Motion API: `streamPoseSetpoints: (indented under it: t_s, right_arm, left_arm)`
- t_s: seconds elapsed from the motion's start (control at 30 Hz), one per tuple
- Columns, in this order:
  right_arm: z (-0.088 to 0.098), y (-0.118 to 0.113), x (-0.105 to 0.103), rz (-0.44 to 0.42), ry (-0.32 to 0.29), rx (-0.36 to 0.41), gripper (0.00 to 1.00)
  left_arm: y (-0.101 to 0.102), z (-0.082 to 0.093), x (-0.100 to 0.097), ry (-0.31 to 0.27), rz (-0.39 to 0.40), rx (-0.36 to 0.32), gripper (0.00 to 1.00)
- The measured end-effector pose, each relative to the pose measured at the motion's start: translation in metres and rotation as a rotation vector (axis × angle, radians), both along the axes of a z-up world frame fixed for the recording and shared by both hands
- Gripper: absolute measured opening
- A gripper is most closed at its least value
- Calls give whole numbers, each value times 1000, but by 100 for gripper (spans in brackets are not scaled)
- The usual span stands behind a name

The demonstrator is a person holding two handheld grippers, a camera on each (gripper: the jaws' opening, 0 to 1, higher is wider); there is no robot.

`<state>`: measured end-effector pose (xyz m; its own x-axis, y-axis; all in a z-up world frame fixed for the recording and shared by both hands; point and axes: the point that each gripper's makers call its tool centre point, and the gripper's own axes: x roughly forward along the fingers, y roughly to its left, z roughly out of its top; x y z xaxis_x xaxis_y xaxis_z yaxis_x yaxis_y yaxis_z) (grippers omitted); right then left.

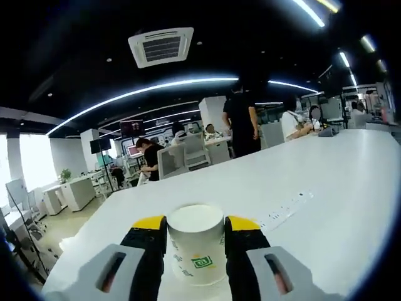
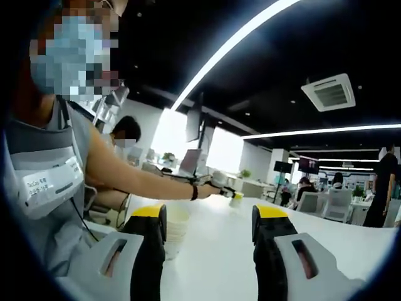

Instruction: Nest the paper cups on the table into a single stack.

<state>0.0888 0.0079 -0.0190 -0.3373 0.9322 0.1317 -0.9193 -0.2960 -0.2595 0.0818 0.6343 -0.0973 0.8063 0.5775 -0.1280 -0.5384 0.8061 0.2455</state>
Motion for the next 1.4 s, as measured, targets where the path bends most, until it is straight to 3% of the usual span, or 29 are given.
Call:
streamPoseSetpoints:
  t_s: [0.1, 0.23, 0.37, 0.4, 0.6, 0.83, 0.93, 1.1, 1.2, 1.4]
  right_arm:
    - [0, 1, 1, -1, 3, 0, 57]
    - [-1, 0, -1, 3, 3, -1, 57]
    - [0, 0, 0, 3, 6, 3, 57]
    - [0, 0, 0, 4, 8, 4, 57]
    - [-4, 1, -1, 13, 21, -3, 57]
    - [-8, 3, -4, 27, 27, -9, 57]
    - [-12, 4, -3, 28, 31, -17, 57]
    - [-15, 5, 2, 20, 37, -26, 57]
    - [-16, 6, 5, 16, 38, -25, 57]
    - [-22, 12, 15, 9, 49, -35, 57]
  left_arm:
    - [-14, 4, 4, -3, -35, -14, 39]
    - [-50, 7, 4, -11, -92, -36, 39]
    - [-70, 21, 7, -39, -150, -43, 39]
    - [-86, 26, 5, -53, -163, -43, 39]
    - [-123, 49, -6, -85, -227, -40, 39]
    - [-158, 53, -11, -92, -280, -44, 39]
    - [-191, 51, -8, -77, -332, -35, 39]
    - [-231, 46, 6, -64, -440, -27, 39]
    - [-264, 41, 18, -72, -528, -42, 39]
    - [-294, 40, 37, -69, -647, -26, 39]
